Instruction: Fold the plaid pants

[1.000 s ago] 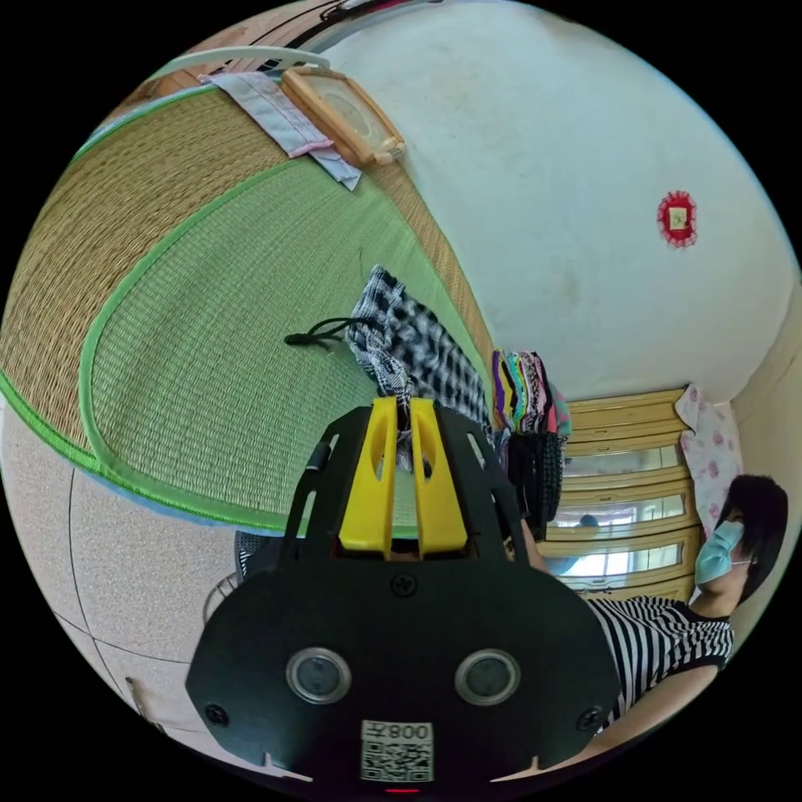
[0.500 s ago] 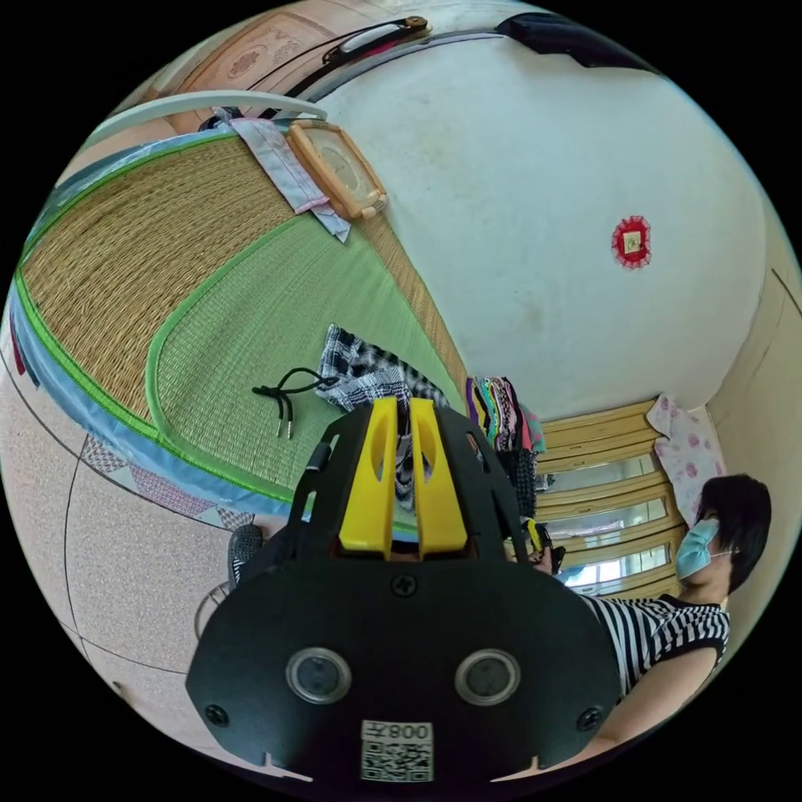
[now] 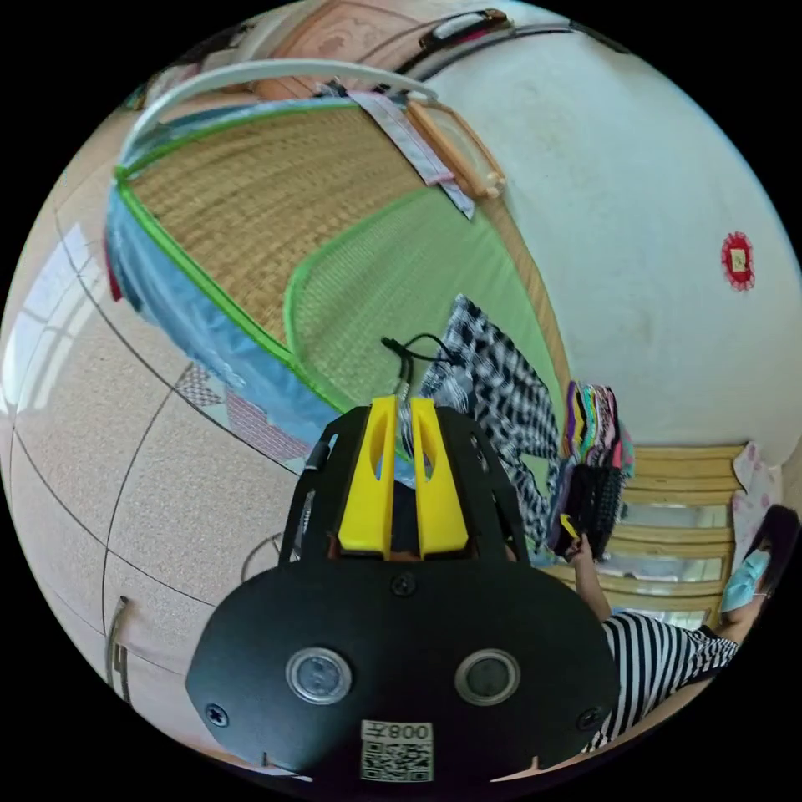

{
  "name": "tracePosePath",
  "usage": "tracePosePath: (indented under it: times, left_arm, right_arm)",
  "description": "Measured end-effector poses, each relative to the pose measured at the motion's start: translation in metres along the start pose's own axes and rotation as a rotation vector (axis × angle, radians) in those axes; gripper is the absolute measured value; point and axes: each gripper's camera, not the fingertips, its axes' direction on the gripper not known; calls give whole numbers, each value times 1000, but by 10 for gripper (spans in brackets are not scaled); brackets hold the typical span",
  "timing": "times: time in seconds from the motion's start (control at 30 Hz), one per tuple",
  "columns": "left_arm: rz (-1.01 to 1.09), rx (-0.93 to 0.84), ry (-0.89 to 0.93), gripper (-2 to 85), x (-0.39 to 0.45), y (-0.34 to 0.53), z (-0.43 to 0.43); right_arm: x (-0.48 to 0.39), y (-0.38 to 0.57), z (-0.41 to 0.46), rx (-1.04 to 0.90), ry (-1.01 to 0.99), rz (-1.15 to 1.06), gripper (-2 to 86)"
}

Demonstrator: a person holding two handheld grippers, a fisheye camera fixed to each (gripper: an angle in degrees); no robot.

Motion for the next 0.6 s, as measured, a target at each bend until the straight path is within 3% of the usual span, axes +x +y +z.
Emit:
tracePosePath:
  times: [0.17,0.27,0.4,0.47,0.6]
  left_arm:
    - [117,20,42,14,46,-19,6]
    - [267,-136,37,8,98,-41,54]
    - [422,-325,-100,4,161,-64,131]
    - [452,-342,-214,3,177,-74,154]
    - [443,-263,-227,3,202,-106,165]
  right_arm:
    - [-96,14,27,-31,-8,-187,0]
    - [-163,29,58,-102,-39,-308,0]
    - [-251,57,101,-216,-106,-471,0]
    - [-313,83,135,-312,-81,-616,0]
    - [-386,114,172,-392,-36,-776,0]
